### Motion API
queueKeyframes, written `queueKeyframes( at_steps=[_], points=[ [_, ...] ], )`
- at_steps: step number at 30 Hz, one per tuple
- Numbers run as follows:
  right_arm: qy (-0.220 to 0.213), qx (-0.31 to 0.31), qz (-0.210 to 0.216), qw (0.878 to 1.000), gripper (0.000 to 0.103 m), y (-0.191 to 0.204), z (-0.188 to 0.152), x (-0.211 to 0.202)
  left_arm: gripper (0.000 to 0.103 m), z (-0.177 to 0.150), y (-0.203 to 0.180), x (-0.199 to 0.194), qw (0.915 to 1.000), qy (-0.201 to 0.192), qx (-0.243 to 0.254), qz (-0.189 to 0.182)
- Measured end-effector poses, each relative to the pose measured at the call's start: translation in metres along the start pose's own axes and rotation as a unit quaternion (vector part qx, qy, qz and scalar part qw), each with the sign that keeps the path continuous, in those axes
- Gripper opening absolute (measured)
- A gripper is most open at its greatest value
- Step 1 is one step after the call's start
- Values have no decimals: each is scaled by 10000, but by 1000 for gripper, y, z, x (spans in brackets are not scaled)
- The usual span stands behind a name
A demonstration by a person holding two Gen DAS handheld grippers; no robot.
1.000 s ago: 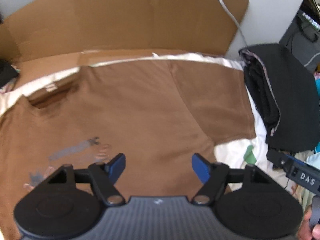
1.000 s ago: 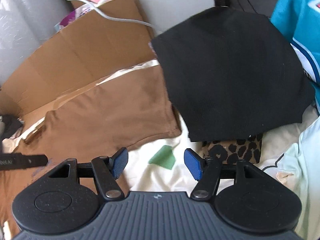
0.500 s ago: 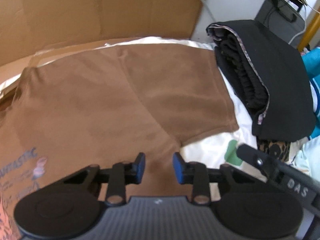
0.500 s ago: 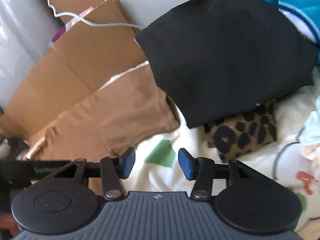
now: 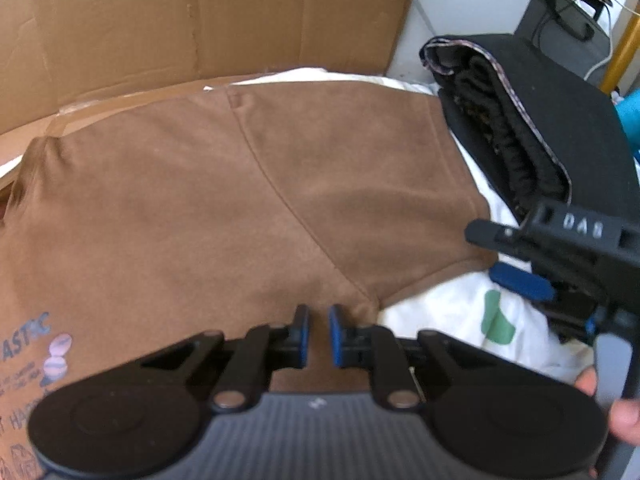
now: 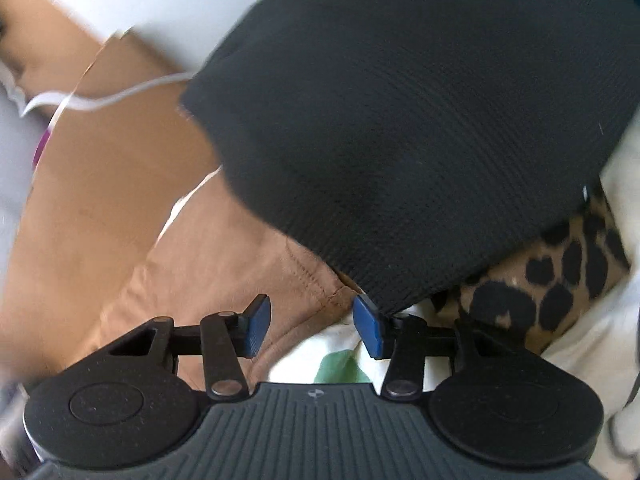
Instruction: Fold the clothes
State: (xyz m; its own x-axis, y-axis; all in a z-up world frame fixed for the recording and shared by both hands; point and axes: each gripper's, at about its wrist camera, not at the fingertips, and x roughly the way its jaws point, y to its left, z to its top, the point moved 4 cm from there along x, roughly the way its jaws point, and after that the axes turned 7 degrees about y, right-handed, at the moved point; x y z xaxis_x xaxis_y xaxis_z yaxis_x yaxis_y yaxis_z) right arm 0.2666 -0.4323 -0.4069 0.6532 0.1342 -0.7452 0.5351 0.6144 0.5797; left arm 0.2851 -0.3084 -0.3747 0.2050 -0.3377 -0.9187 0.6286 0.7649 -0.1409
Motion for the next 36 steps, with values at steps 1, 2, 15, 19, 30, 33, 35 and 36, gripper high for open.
queueKeyframes(
  at_steps=[1,2,15,19,30,33,35,36],
  points=[
    [3,128,-4,9999,53,-1,1,1,12,0,0,1,10000,-9,-9,-10],
    [6,249,1,9997,52,-2,2,3,12,0,0,1,10000,-18,-24,-18],
    [123,641,-262,9975,16,7,14,17,11,0,-1,2,10000,-32,27,-27],
    [255,553,167,9980,6,5,24,12,11,0,-3,-1,9996,-81,96,-242],
    [238,-42,1245,9919,6,42,56,-15,10,-3,-13,1,9985,-179,420,-296],
    [258,-246,1369,9899,5,55,60,-16,8,-3,-16,4,9985,-169,440,-288],
    [281,-354,1411,9890,5,63,59,-16,8,-5,-17,3,9985,-172,426,-307],
    [299,-389,1427,9885,5,65,59,-15,8,-6,-17,3,9985,-174,411,-326]
  ],
)
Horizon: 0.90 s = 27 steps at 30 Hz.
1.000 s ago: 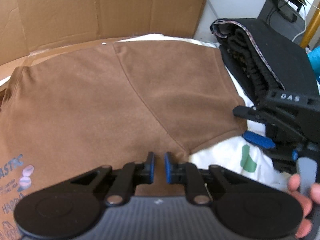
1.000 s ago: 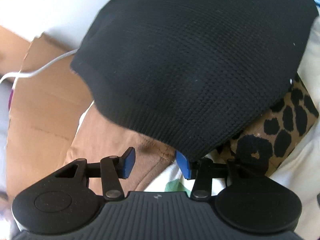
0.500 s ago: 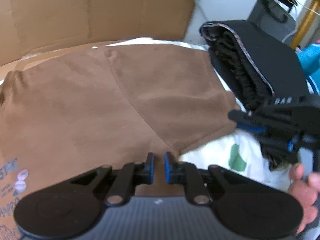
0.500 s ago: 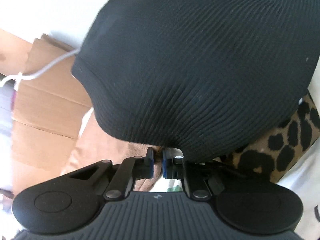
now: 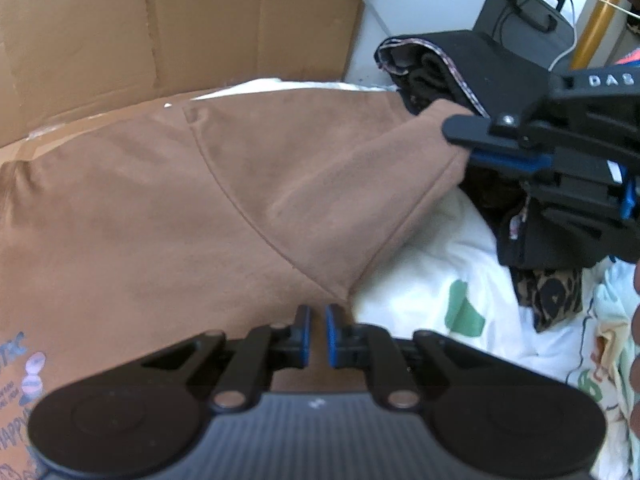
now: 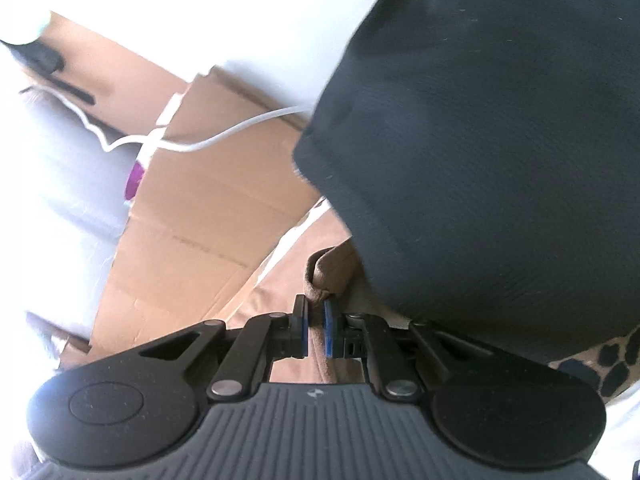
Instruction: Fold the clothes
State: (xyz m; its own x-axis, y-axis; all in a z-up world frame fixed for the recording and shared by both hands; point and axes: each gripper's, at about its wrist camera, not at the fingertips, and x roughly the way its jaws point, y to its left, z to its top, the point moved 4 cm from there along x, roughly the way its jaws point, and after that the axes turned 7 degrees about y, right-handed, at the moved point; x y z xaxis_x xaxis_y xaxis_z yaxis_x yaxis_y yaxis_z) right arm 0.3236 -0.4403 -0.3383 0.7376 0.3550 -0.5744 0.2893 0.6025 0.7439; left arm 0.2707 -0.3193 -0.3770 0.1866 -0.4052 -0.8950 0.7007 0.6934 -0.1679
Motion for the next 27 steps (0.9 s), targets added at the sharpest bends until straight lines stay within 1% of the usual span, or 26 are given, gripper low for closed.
queueKeyframes(
  at_steps=[3,8,10,12,14,15,18,20,23,25,27],
  points=[
    [72,-45,64,9999,5,7,4,4,8,-2,1,1,10000,-2,-23,-34],
    [89,89,21,9999,5,-1,7,3,8,3,0,6,10000,26,-37,-14],
    [130,234,62,9996,5,-17,-2,-5,8,5,-3,8,10000,37,12,-28],
    [165,305,123,9993,5,-19,-4,-4,8,7,-7,11,9999,54,112,-21],
    [232,218,222,9992,5,-20,-10,-10,8,8,-9,15,9999,70,135,-49],
    [275,145,274,9991,5,-17,-13,-11,9,9,-8,17,9999,76,80,-92],
    [505,-219,485,9973,5,-3,-23,-13,10,10,2,19,9983,131,-467,-333],
    [648,-409,572,9954,5,4,-29,-14,11,11,8,21,9964,167,-707,-434],
    [809,-575,661,9929,5,9,-36,-17,12,14,10,24,9953,264,-829,-414],
    [850,-541,670,9926,5,7,-38,-18,12,19,8,26,9941,410,-942,-335],
    [840,-448,672,9932,5,4,-34,-15,12,23,8,26,9915,513,-1157,-317]
  ],
)
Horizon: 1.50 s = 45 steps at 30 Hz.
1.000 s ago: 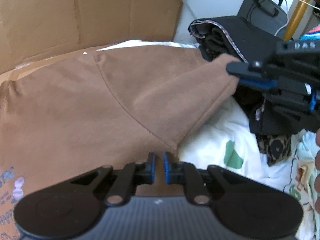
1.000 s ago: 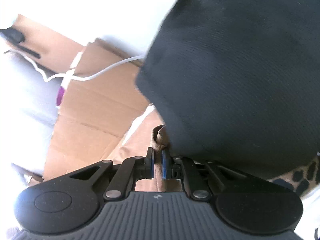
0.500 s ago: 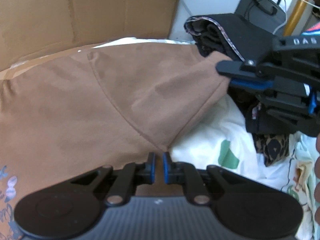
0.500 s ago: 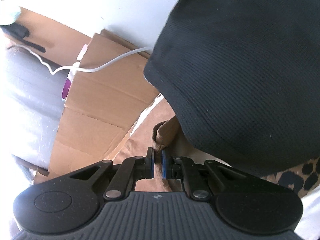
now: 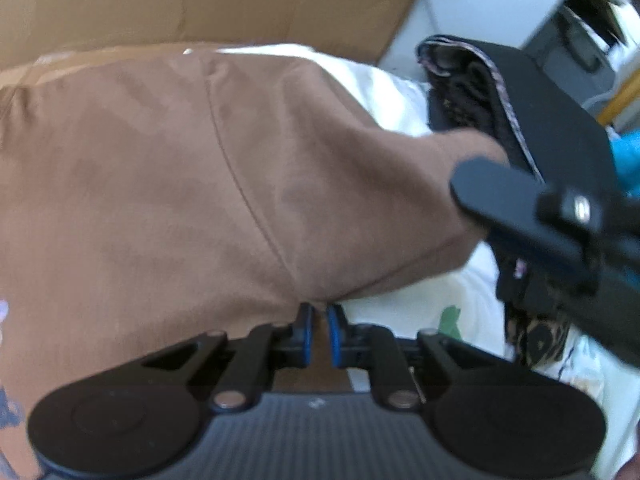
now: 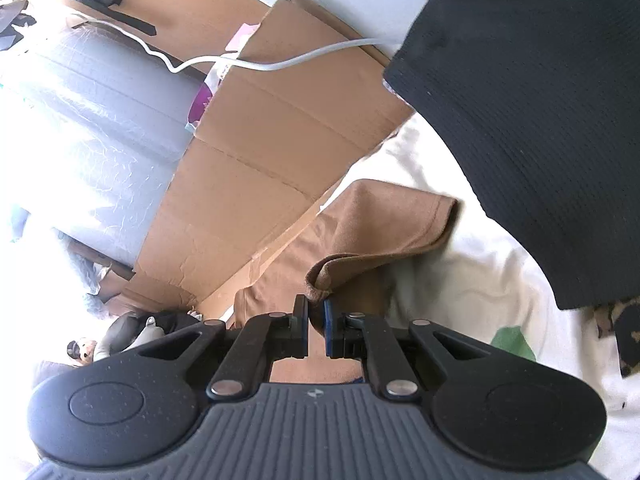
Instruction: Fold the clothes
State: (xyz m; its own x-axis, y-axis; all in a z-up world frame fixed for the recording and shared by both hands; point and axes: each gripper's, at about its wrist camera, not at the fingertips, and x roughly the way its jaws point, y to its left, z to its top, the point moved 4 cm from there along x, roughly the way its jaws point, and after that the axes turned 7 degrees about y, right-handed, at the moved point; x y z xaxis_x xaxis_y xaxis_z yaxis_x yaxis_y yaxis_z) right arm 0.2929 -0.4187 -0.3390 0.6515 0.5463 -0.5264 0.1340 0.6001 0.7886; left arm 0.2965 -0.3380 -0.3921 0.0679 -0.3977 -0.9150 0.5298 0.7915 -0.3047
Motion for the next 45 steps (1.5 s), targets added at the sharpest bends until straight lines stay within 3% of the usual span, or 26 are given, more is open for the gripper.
queueKeyframes(
  at_steps=[6,9,11,15,21,26,32,39,42,43,45],
  points=[
    [-21,38,-128,9999,5,-6,7,4,12,-3,-5,-10,9999,-69,-94,47],
    [-67,-95,-206,9997,5,-6,11,1,8,-7,2,-17,9990,-201,-348,-214],
    [-132,-147,-242,9995,5,-6,15,-2,1,-10,11,-22,9958,-294,-775,-393],
    [-202,-84,-250,9994,5,-12,19,-7,1,-7,26,-11,9859,-313,-1511,-654],
    [-158,-25,-223,9996,5,-20,18,-11,1,0,28,11,9828,-221,-1681,-738],
    [-43,-227,-150,9996,5,-12,13,-9,1,7,34,24,9749,-229,-1977,-995],
    [315,-378,196,9986,5,0,-3,-1,2,9,42,36,9616,-255,-2351,-1392],
    [655,-727,237,9949,5,6,-24,10,2,0,63,53,9169,-235,-3233,-2329],
    [713,-792,198,9941,6,7,-29,14,2,-2,69,54,9045,-108,-3432,-2530],
    [717,-812,170,9940,6,7,-30,16,7,-2,71,50,9031,-105,-3465,-2534],
    [698,-922,103,9932,6,10,-33,17,35,-1,76,37,9061,-198,-3439,-2457]
  ],
)
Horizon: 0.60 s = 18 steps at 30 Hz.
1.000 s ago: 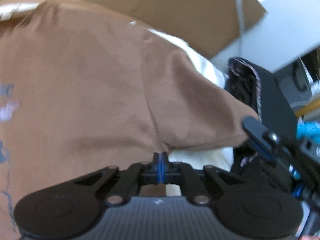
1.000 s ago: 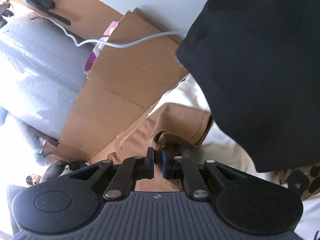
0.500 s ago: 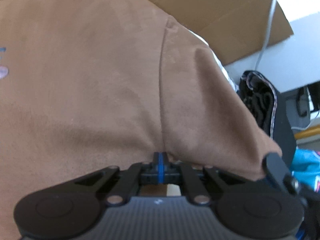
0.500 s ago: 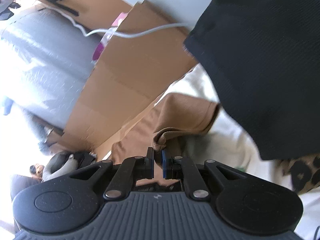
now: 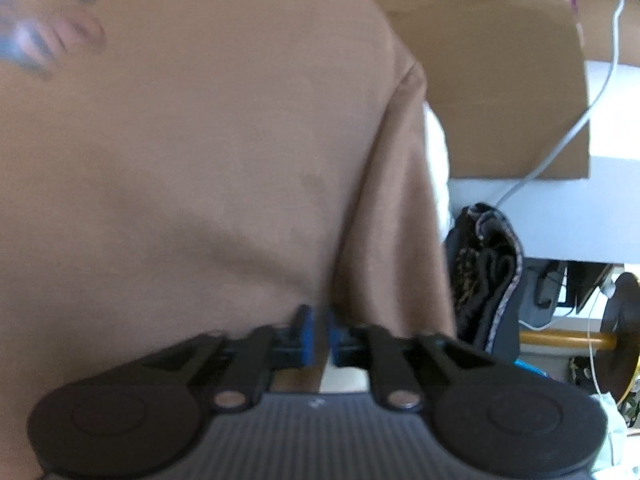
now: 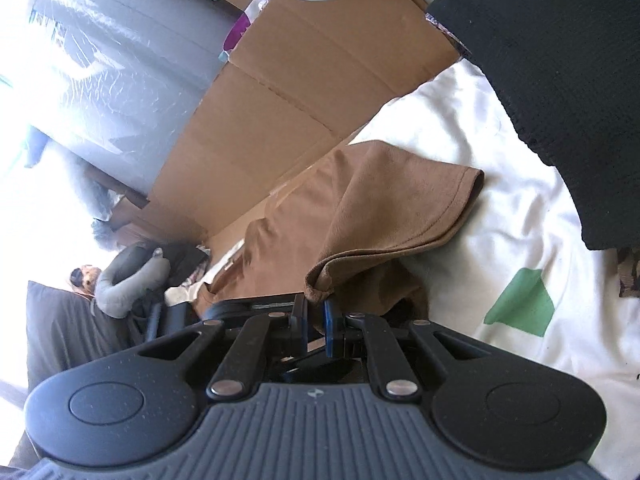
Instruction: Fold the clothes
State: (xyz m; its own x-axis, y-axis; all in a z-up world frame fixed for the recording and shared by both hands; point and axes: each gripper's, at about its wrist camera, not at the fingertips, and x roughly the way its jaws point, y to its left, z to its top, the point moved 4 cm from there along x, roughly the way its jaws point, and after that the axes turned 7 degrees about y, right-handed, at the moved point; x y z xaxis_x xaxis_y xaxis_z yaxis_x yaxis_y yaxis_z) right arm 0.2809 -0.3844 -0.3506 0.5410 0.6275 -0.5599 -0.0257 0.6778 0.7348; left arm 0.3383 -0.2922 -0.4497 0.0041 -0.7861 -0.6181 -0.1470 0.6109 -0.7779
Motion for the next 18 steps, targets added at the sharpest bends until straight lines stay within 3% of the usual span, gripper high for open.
queueKeyframes(
  at_steps=[3,8,10,12,15,18],
  points=[
    [60,-315,-200,9993,7,6,-5,5,56,6,-6,-29,9991,-323,171,216],
    [233,-595,-460,9969,16,14,-15,16,57,33,-8,-86,9957,-620,366,576],
    [355,-742,-470,9955,36,18,-21,20,57,39,-6,-101,9938,-716,454,714],
    [498,-823,-345,9948,49,21,-28,21,57,45,-4,-112,9921,-807,525,802],
    [624,-882,-233,9939,50,22,-34,15,57,53,-7,-119,9893,-853,723,941],
    [408,-651,-339,9965,50,12,-28,2,57,56,-4,-134,9866,-836,937,1044]
  ],
)
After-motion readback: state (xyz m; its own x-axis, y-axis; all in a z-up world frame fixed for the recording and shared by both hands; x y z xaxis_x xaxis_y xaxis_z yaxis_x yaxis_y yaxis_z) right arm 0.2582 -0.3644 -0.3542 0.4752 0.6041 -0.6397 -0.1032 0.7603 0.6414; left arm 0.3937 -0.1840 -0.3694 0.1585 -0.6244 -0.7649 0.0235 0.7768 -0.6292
